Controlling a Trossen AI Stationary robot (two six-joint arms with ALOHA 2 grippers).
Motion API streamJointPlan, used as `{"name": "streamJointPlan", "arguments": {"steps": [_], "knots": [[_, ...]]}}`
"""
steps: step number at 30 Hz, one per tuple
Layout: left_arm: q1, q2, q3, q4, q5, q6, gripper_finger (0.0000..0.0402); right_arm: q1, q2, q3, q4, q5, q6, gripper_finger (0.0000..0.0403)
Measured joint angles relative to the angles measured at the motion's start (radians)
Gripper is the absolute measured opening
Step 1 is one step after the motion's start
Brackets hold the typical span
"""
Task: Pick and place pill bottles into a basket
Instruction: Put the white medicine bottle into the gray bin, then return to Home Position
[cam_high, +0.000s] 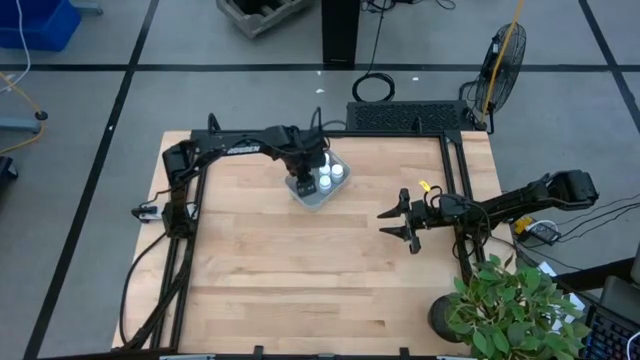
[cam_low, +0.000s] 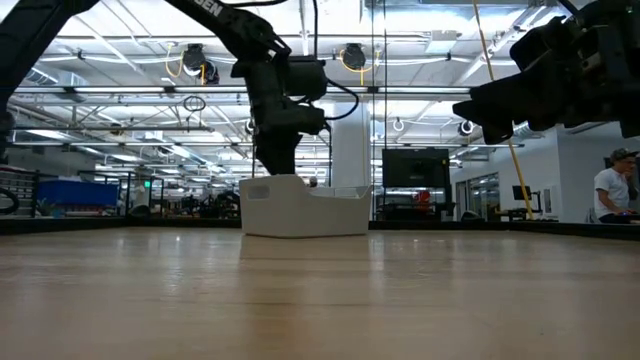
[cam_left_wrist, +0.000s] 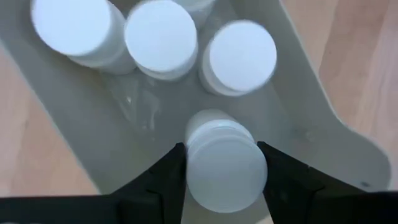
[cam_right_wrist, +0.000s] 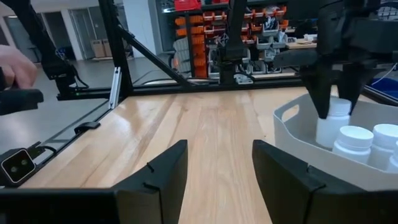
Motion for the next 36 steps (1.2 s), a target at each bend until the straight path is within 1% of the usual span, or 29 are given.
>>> {"name": "streamJointPlan", "arguments": {"steps": [3, 6, 17, 22, 25, 31, 36], "knots": [[-0.008, 0.006, 0.000, -0.004, -0.005, 0.002, 0.0172, 0.000, 0.000, 0.000, -0.010, 0.000, 0.000, 0.0171], [-0.009, 0.006, 0.000, -0.003, -0.018, 0.000, 0.0174, 0.000, 0.000, 0.000, -0.018, 0.000, 0.000, 0.0171], [-0.010, 0.006, 0.000, 0.001, -0.022, -0.025, 0.0252, 0.000, 0.000, 0.000, -0.016, 0.000, 0.000, 0.0171], [-0.010, 0.006, 0.000, -0.001, -0.022, -0.027, 0.0269, 0.000, 0.000, 0.000, -0.016, 0.000, 0.000, 0.0171], [-0.010, 0.006, 0.000, -0.006, -0.022, -0.024, 0.0265, 0.000, 0.000, 0.000, -0.016, 0.000, 0.000, 0.0171], [-0.011, -0.009, 0.000, -0.040, -0.022, -0.001, 0.0242, 0.000, 0.000, 0.000, -0.016, 0.000, 0.000, 0.0171], [-0.014, -0.085, 0.000, -0.029, -0.043, 0.010, 0.0205, 0.000, 0.000, 0.000, -0.017, 0.000, 0.000, 0.0171]]}}
